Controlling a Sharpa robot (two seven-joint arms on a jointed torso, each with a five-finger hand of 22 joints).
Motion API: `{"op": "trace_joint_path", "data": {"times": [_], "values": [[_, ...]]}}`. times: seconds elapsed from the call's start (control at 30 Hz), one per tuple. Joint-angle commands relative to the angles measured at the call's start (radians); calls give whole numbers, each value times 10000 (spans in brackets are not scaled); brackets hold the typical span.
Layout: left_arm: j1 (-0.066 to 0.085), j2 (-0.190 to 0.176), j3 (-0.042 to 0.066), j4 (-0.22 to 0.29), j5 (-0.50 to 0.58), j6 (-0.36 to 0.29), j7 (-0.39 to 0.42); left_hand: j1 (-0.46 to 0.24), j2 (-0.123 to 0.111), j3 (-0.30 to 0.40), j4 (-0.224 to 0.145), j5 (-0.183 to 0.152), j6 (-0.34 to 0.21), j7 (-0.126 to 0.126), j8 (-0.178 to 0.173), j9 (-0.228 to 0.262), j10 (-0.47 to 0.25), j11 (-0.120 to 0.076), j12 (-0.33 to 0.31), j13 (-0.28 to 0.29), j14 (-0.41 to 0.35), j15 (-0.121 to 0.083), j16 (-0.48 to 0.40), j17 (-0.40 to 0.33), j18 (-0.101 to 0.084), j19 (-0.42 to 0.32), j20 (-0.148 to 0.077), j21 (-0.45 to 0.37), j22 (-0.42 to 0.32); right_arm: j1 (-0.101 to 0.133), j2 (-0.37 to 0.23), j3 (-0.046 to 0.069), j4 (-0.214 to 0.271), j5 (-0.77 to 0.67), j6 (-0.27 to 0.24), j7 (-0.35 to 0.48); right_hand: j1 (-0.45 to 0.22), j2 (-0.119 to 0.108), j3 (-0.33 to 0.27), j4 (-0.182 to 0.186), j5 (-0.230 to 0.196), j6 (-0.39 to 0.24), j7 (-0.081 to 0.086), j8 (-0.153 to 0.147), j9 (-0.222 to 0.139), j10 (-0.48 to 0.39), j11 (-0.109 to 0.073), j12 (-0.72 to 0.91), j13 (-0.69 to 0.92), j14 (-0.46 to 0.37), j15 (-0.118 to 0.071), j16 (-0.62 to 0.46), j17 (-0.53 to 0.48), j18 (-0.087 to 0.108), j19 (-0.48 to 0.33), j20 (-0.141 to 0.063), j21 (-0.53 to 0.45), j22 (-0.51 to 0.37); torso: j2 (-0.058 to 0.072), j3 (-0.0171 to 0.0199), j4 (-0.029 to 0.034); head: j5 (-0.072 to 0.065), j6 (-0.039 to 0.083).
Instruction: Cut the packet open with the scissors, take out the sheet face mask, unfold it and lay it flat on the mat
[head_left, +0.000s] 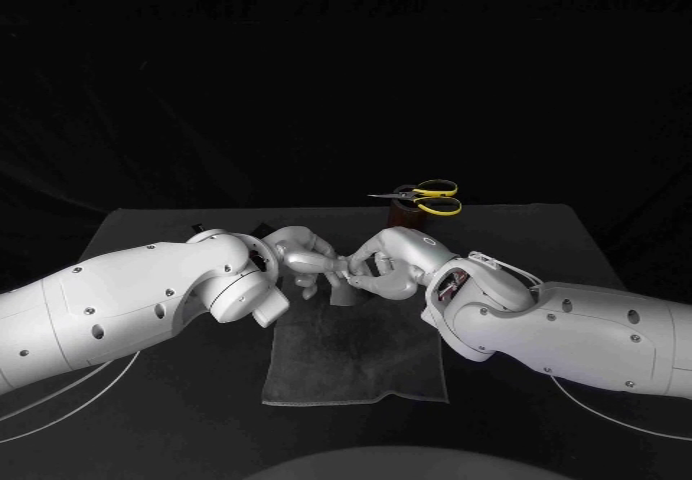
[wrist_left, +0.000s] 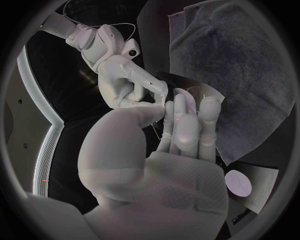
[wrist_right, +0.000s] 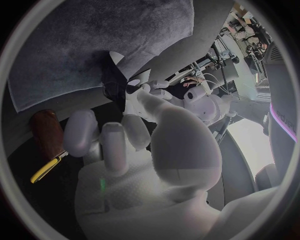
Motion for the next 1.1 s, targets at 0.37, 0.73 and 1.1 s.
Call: {"op": "trace_joint_path", "data": {"times": [0.37, 0.73, 1.1], "values": [[8, 50, 5, 7, 359, 372, 129, 40, 118, 1003, -1144, 54, 101, -4, -106, 51, 108, -18, -116, -40, -84, -11, -86, -59, 89, -95, 1, -105, -60, -1, 171, 10, -87, 437, -270, 212, 120, -25, -81, 68, -76, -218, 30, -121, -89, -96, 80, -84, 31, 556, 108, -55, 1089, 92, -167, 24, -174, -53, -4, -10, 3, -22, -15], [8, 91, 5, -8, 673, 348, 257, 29, 123, 925, -1120, 54, 111, 5, -171, 91, 123, -5, -214, -80, -153, 1, -156, -191, 108, -172, 10, -198, -175, -3, 325, 12, -155, 798, -253, 680, 341, 83, -73, 60, -88, -241, 60, -103, -146, -82, 105, 29, 164, 561, 137, 13, 1152, 88, -168, 55, -163, -24, -4, -16, 1, -14, -2], [8, 108, 5, -17, 975, 344, 413, 35, 172, 804, -1057, 52, 72, 38, -311, 156, 109, 30, -397, -153, -280, 32, -279, -433, 121, -247, 38, -305, -282, -6, 399, 12, -227, 1079, -107, 1128, 823, 694, 308, -9, -112, 368, -89, 165, -133, -10, -11, 232, 404, 611, 57, 207, 1332, 71, -110, 15, -43, 104, -7, -13, -1, -13, -13]]}}
